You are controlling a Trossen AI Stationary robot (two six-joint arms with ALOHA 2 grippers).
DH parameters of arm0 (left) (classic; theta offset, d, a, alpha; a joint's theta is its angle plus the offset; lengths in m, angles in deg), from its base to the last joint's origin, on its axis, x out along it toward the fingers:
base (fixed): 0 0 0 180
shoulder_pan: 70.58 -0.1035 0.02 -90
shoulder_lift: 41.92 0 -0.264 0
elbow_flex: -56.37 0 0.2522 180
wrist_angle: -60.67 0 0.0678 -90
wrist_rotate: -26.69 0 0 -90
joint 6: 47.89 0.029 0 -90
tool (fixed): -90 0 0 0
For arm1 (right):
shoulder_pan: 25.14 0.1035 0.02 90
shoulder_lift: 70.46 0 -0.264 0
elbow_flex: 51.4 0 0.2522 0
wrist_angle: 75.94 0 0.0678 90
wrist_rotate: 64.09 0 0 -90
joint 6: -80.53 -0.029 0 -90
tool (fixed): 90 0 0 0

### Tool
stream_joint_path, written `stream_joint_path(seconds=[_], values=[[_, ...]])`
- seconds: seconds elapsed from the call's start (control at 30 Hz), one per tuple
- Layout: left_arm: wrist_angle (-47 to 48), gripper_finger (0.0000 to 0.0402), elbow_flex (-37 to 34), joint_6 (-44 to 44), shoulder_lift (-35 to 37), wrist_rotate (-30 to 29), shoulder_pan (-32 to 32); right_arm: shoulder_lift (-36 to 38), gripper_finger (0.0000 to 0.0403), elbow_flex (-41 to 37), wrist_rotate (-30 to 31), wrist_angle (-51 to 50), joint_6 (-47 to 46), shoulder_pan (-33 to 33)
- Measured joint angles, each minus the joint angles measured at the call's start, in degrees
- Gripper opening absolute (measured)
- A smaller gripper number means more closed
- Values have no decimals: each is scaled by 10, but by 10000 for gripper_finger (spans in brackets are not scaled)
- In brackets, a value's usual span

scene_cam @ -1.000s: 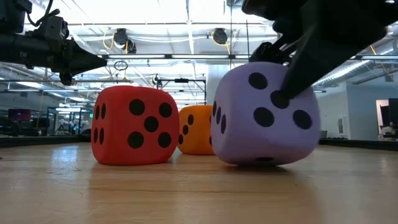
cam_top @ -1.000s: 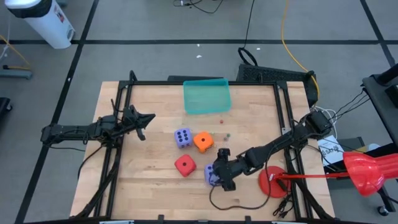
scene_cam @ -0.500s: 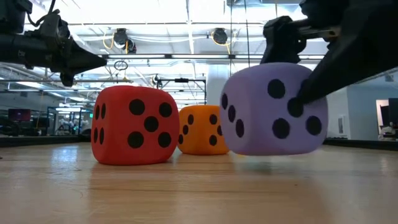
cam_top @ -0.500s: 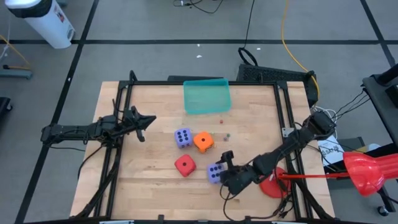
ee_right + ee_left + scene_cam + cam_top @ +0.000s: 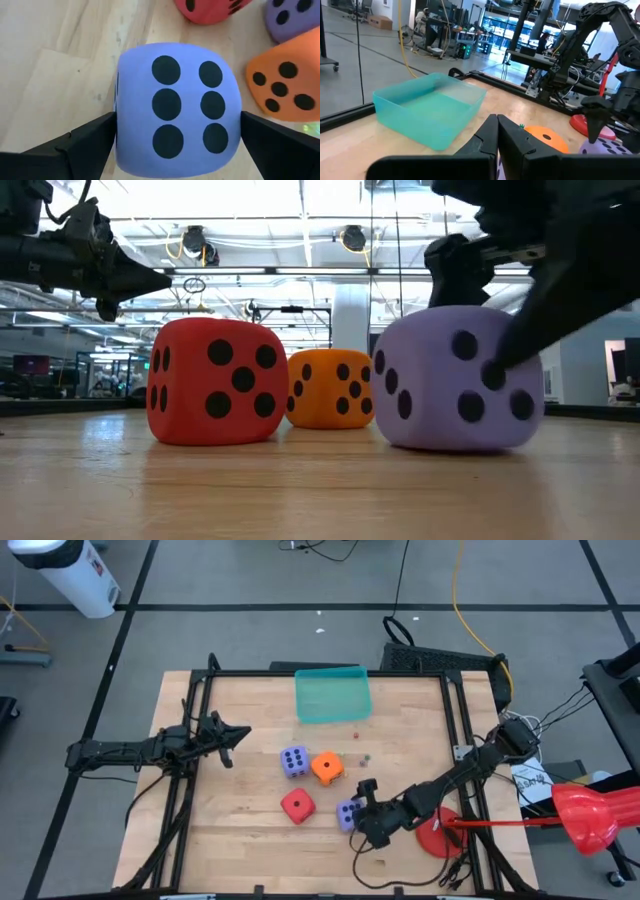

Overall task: Pick & Place Dice
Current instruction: Put the right big violet dice into the green bin

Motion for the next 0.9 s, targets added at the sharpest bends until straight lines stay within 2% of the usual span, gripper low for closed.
stream_joint_path(seconds=[0.17, 0.27, 0.53, 0.9], values=[[1, 10, 0, 1, 0, -2, 0, -4, 400, -27, -120, 14, -4, -8], [4, 10, 0, 1, 0, -2, 0, -16, 400, -59, -158, 63, -5, -9], [15, 10, 0, 2, 0, -2, 0, -21, 400, -75, -100, 91, 1, -11], [22, 10, 0, 0, 0, -2, 0, 69, 400, -75, -89, 76, -25, 6]])
